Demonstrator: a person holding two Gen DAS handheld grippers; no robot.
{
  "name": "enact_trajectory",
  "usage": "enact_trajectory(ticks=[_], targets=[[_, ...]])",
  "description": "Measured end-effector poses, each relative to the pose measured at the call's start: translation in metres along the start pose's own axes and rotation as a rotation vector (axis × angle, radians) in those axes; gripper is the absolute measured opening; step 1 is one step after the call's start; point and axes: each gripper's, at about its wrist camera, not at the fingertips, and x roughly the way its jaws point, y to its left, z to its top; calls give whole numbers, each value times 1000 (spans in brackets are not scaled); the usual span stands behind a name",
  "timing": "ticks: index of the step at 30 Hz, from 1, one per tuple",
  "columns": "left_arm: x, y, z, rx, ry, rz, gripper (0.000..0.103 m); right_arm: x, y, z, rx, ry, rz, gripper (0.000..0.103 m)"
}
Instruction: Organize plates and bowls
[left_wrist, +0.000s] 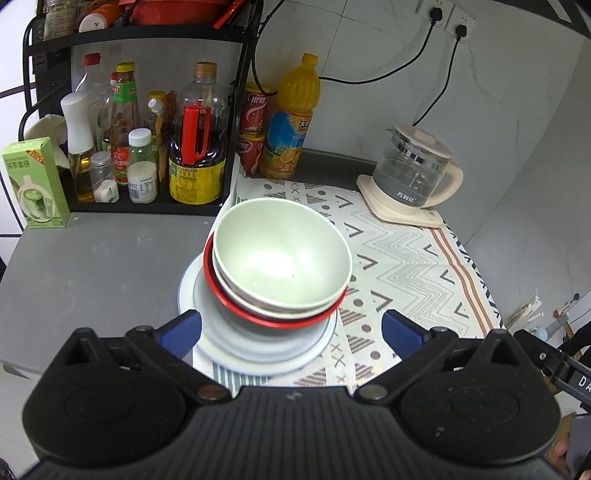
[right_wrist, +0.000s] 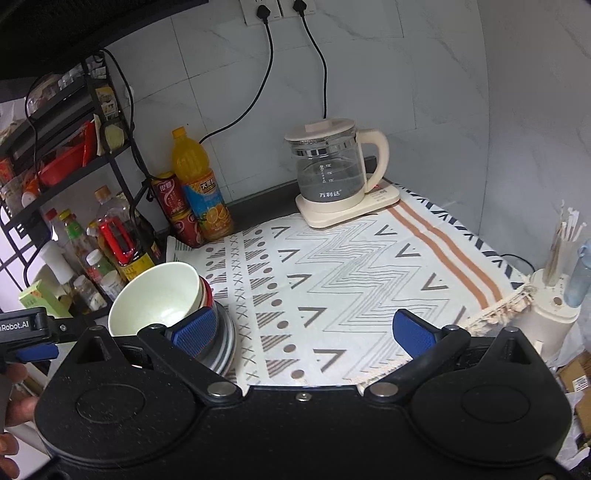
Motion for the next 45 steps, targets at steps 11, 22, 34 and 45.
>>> enact_trajectory(ticks=[11,22,34,45], targets=[[-26,-2,-32,25,-25,6,102,-31,-1,-26,-58,-4,-12,103],[-53,-11,-53,86,-50,9,102,-60,-6,-46,-68,-6,-2,103],[-75,-9,-69,109,-58,1,102,-81,3,-61,-85,1,28,103],[-81,-8,-77,113,-64,4,102,-89,12,-68,-99,-2,60,103]])
